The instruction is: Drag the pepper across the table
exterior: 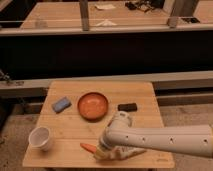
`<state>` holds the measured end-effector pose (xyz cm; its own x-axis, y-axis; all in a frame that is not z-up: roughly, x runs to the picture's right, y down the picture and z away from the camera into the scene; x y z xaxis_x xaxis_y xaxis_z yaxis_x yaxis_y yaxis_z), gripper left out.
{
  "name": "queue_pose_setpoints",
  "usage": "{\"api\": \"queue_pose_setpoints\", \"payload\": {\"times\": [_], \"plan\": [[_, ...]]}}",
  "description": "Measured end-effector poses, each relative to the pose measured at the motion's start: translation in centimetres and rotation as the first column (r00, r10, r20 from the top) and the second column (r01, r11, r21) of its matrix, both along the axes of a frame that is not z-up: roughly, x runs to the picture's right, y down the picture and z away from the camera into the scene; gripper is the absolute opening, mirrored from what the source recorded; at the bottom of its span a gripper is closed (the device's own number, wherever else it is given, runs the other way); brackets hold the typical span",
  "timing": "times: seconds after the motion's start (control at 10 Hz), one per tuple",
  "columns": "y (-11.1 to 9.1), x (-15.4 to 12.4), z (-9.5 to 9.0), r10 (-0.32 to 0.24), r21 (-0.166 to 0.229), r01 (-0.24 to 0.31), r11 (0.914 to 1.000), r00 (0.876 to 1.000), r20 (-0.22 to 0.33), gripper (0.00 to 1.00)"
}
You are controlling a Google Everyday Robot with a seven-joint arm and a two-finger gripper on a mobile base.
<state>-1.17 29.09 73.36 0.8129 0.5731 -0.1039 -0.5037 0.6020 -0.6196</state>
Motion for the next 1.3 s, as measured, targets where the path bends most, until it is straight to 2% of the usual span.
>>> {"api": "queue_pose_setpoints", "payload": {"times": [0.3, 1.3], "plan": [[0.1, -0.1, 0.1, 0.009, -0.009, -0.009, 0.9999, 1.000, -0.004, 0.79], [0.6, -1.4, 0.5, 0.031, -0.035, -0.031, 0.9989, 1.000, -0.003, 0.79]]}}
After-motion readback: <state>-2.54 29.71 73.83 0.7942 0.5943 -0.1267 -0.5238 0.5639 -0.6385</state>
